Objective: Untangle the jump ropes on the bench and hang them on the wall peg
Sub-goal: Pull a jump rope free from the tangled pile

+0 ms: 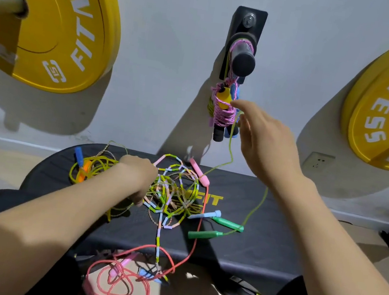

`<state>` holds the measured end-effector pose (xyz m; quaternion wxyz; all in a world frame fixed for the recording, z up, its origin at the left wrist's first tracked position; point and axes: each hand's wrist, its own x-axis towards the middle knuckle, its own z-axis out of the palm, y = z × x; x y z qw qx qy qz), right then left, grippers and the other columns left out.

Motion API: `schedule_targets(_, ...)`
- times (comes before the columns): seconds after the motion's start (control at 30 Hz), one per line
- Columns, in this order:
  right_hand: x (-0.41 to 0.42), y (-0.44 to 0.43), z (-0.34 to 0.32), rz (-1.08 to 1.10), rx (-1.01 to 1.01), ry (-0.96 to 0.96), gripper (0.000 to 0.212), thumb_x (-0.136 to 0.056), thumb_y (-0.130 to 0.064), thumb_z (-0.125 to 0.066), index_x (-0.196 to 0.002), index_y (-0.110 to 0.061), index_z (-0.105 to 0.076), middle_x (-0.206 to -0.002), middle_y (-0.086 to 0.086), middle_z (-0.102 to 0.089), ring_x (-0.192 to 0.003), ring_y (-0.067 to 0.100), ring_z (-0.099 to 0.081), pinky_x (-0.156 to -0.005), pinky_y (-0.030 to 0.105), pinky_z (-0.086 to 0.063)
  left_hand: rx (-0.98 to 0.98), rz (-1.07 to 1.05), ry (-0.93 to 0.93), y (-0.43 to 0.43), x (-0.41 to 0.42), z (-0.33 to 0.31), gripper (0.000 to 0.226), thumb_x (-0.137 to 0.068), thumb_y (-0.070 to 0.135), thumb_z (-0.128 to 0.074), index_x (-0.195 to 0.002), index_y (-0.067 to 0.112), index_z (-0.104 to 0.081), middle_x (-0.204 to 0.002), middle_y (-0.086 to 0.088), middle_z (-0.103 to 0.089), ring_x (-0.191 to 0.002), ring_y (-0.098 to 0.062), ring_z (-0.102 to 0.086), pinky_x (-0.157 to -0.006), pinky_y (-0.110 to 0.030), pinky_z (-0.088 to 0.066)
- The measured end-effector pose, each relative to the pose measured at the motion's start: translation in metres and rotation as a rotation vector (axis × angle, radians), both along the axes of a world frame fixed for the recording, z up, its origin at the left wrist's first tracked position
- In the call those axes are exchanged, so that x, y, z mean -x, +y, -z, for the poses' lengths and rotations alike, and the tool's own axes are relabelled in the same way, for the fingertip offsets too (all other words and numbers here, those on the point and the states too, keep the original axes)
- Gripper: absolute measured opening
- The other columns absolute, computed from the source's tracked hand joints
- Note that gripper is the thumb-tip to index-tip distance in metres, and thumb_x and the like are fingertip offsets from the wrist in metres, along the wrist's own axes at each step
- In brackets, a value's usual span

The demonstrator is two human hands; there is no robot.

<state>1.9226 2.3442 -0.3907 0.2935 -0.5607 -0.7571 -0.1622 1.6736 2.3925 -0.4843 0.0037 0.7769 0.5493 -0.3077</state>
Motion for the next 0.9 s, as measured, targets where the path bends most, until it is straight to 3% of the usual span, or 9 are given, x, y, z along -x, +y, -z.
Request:
schedule_targets(0.1, -0.014, 0.013, 0.015, 0.191, 0.256, -0.111, 0.027, -0.106, -0.021, -0.046, -0.13, -0.023, -0.057, -0.075, 0.009, -0.052, -0.078, 0.045, -0.058, -0.06, 0.043, -0.046, -0.004, 0.05, 0.063, 0.0, 0.002, 0.009, 0.052, -0.088, 0.038, -0.081, -0.131, 0.017, -0.06, -0.131, -0.005, -0.063, -0.119, -0.03, -0.067, -0.083, -0.039, -0.044)
schedule_targets(0.2, -0.026, 0.018, 0.039, 0.32, 0.707, -0.316, 0.032, -0.099, -0.016, -0.051, -0.126, -0.025, -0.065, -0.113, 0.012, -0.061, -0.102, 0.042, -0.065, -0.079, 0.042, -0.052, -0.07, 0.086, -0.017, 0.002, 0.004, 0.007, 0.033, -0.099, 0.018, -0.066, -0.131, 0.011, -0.06, -0.129, -0.01, -0.065, -0.117, -0.034, -0.066, -0.086, -0.041, -0.043)
schedule_targets(0.33, -0.011, 0.021, 0.059, 0.201, 0.966, -0.35, 0.035, -0.096, -0.015, -0.055, -0.13, -0.018, -0.063, -0.13, 0.016, -0.059, -0.116, 0.04, -0.063, -0.097, 0.046, -0.056, -0.044, -0.043, -0.717, 0.015, 0.006, -0.015, 0.028, -0.107, 0.019, -0.049, -0.092, 0.005, -0.069, -0.086, -0.01, -0.075, -0.077, -0.02, -0.069, -0.07, -0.032, -0.049)
schedule_targets(0.47, 0.032, 0.026, 0.066, -0.057, 0.941, -0.303, 0.055, -0.095, -0.038, -0.072, -0.139, -0.008, -0.057, -0.139, 0.016, -0.063, -0.125, 0.037, -0.06, -0.101, 0.04, -0.051, 0.222, -0.324, -1.589, 0.008, -0.009, -0.046, 0.028, -0.106, 0.015, -0.045, -0.08, 0.017, -0.056, -0.055, 0.007, -0.052, -0.045, -0.01, -0.036, -0.048, -0.026, -0.029)
schedule_targets(0.53, 0.052, 0.022, 0.065, -0.205, 1.039, -0.124, 0.093, -0.085, -0.055, -0.081, -0.158, -0.015, -0.039, -0.157, 0.008, -0.05, -0.141, 0.029, -0.051, -0.114, 0.037, -0.043, 0.55, -0.466, -1.989, 0.005, -0.014, -0.059, 0.026, -0.104, 0.009, -0.04, -0.084, 0.018, -0.053, -0.061, 0.001, -0.042, -0.052, -0.012, -0.022, -0.053, -0.028, -0.019)
schedule_targets(0.6, 0.07, 0.017, 0.063, -0.323, 1.139, 0.13, 0.104, -0.081, -0.058, -0.085, -0.163, -0.02, -0.032, -0.164, -0.002, -0.044, -0.148, 0.017, -0.045, -0.124, 0.037, -0.036, 0.748, -0.504, -2.222, 0.002, -0.015, -0.069, 0.024, -0.1, 0.008, -0.037, -0.086, 0.017, -0.055, -0.068, -0.001, -0.035, -0.06, -0.015, -0.017, -0.059, -0.031, -0.017)
schedule_targets(0.7, 0.087, 0.015, 0.064, -0.438, 1.07, 0.391, 0.05, -0.1, -0.038, -0.072, -0.141, -0.013, -0.061, -0.137, 0.002, -0.068, -0.122, 0.007, -0.062, -0.112, 0.04, -0.049, 0.704, -0.557, -2.445, 0.002, -0.01, -0.079, 0.018, -0.103, 0.013, -0.04, -0.095, 0.013, -0.056, -0.069, -0.003, -0.044, -0.059, -0.015, -0.034, -0.06, -0.028, -0.032)
schedule_targets(0.8, 0.096, 0.014, 0.052, -0.418, 1.014, 0.756, 0.032, -0.115, -0.026, -0.043, -0.108, -0.004, -0.065, -0.095, 0.016, -0.075, -0.078, 0.016, -0.066, -0.08, 0.042, -0.057, 0.319, -0.636, -2.348, 0.006, -0.004, -0.077, 0.022, -0.101, 0.032, -0.054, -0.108, 0.013, -0.059, -0.095, -0.015, -0.067, -0.078, -0.021, -0.06, -0.072, -0.033, -0.048)
schedule_targets(0.9, 0.096, 0.011, 0.029, -0.444, 0.888, 1.207, 0.031, -0.117, -0.024, -0.035, -0.104, -0.005, -0.055, -0.082, 0.023, -0.071, -0.066, 0.027, -0.071, -0.066, 0.039, -0.064, 0.378, -0.533, -2.048, 0.005, 0.001, -0.06, 0.064, -0.084, 0.071, -0.066, -0.114, 0.015, -0.059, -0.094, -0.009, -0.065, -0.08, -0.019, -0.062, -0.072, -0.033, -0.047)
